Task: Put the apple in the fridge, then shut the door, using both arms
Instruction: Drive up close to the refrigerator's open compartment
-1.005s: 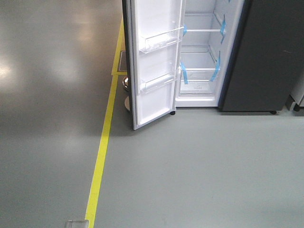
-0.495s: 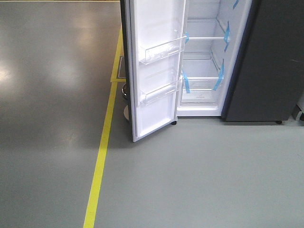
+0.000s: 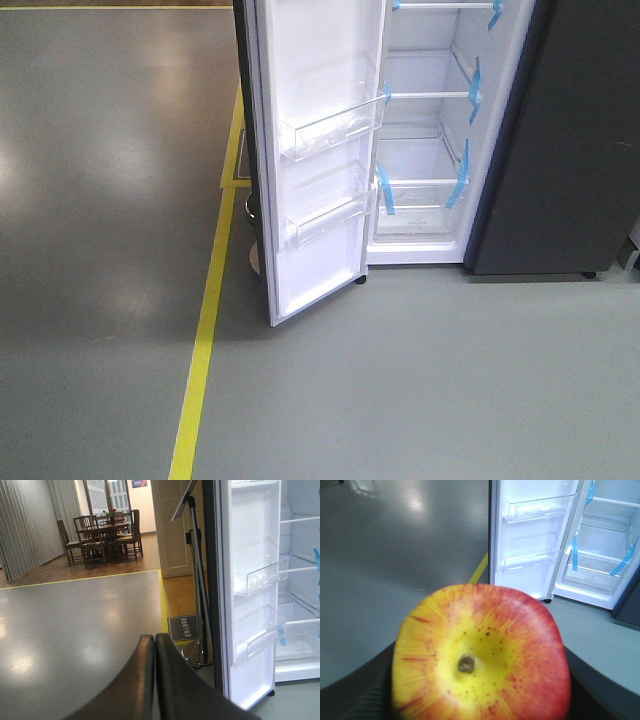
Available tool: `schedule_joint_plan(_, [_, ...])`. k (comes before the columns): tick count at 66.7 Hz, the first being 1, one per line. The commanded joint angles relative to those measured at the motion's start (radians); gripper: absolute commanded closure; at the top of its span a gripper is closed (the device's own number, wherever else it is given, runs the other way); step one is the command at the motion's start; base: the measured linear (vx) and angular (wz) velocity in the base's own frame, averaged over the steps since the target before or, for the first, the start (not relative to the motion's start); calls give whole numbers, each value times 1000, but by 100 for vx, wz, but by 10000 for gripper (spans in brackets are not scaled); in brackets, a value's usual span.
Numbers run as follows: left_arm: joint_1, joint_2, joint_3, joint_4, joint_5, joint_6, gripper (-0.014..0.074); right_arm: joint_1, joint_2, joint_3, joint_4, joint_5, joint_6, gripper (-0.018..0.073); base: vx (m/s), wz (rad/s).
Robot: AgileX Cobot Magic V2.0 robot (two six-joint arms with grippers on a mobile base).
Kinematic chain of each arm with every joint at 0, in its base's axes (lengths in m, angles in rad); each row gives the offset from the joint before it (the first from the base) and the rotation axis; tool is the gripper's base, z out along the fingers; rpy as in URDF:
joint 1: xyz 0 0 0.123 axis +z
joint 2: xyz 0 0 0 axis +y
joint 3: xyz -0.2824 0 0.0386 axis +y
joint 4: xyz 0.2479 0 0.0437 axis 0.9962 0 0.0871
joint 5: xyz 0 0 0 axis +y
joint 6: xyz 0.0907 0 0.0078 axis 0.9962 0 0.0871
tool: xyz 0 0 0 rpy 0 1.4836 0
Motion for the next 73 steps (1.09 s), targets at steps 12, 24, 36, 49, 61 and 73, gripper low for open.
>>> schedule_joint_plan(12, [-6, -15, 28, -8, -70, -4, 602, -4, 8, -23, 25, -66, -7, 482, 20, -3])
schedule_joint_plan(24, [-6, -15, 28, -8, -70, -4, 602, -4, 8, -23, 25, -66, -7, 482, 20, 0])
schedule_joint_plan(36, [-6, -15, 28, -8, -70, -4, 602, -4, 8, -23, 25, -66, -7, 482, 20, 4])
schedule_joint_plan(49, [-6, -15, 28, -8, -70, -4, 602, -4, 8, -23, 25, -66, -7, 482, 21, 6])
schedule_joint_plan(61, [-6, -15, 28, -8, -70, -4, 602, -4, 8, -23, 25, -66, -7, 482, 21, 4])
schedule_joint_plan(73, [-6, -15, 28, -8, -70, -4, 602, -4, 8, -23, 25, -66, -7, 482, 20, 3])
